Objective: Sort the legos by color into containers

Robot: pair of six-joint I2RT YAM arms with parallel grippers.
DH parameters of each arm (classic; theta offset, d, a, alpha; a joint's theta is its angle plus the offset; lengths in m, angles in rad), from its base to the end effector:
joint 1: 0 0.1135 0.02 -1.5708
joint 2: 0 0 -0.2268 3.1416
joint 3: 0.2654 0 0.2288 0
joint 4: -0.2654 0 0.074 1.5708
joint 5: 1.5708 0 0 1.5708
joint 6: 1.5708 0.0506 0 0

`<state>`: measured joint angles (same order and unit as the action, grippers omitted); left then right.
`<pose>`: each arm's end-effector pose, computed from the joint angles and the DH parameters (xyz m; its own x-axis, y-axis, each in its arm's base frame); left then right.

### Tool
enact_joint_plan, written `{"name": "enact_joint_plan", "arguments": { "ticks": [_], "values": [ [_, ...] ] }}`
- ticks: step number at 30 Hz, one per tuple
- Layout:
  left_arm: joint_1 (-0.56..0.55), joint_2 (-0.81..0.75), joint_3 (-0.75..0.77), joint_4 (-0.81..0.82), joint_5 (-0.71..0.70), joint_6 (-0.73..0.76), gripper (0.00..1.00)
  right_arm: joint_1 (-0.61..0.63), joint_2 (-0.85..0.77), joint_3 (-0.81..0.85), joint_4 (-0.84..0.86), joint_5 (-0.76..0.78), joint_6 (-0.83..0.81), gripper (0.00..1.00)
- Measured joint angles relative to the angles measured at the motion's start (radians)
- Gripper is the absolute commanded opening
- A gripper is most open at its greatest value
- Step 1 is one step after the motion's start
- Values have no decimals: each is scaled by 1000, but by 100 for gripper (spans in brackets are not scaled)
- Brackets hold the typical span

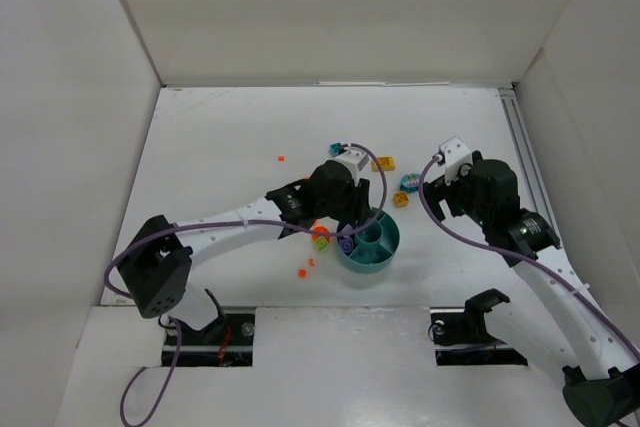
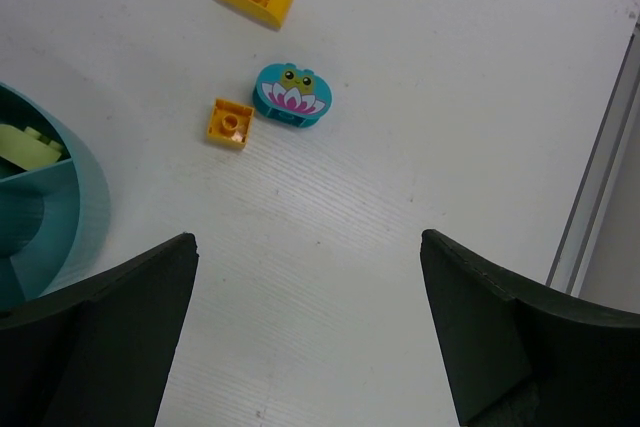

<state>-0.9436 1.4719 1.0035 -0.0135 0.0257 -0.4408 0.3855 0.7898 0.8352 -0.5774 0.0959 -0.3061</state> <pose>0.1938 -0.2697 0.2353 -0.5970 0.0969 -0.7963 0.6281 0.6740 -0.3888 0.1736 0.0652 0.2815 -0.3584 -0.4692 -0.8071 -0.4256 0.8516 -0.3060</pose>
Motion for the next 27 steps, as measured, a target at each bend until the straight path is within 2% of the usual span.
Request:
{"name": "enact_joint_plan", "arguments": {
  "ticks": [2,4,9,10,11,13,14,19,25,27],
  "values": [
    [-4,16,13,-17,-3,0,45,0,0,0,0,0,0,97],
    [-10,27,25,-22,-3,5,56,0,0,0,1,0,0,97],
    [-35,33,37,-33,-4,18,60,0,0,0,1,0,0,97],
    [-39,33,39,-37,-6,19,70,0,-2,0,1,0,0,97],
    [-43,32,40,-38,-10,19,70,0,-4,0,1,-1,0,97],
    [-45,28,41,-47,-31,20,92,0,-9,0,1,-11,-2,97],
    [-45,21,40,-54,-44,19,100,0,-10,0,1,-18,-4,97],
    [-25,-89,21,-97,-143,-27,100,0,-11,0,3,-35,-11,97],
    [97,-292,-84,-161,-238,-177,100,0,-10,0,5,-40,-12,97],
    [111,-320,-132,-193,-251,-232,97,0,-10,0,5,-40,-12,97]
  ]
}}
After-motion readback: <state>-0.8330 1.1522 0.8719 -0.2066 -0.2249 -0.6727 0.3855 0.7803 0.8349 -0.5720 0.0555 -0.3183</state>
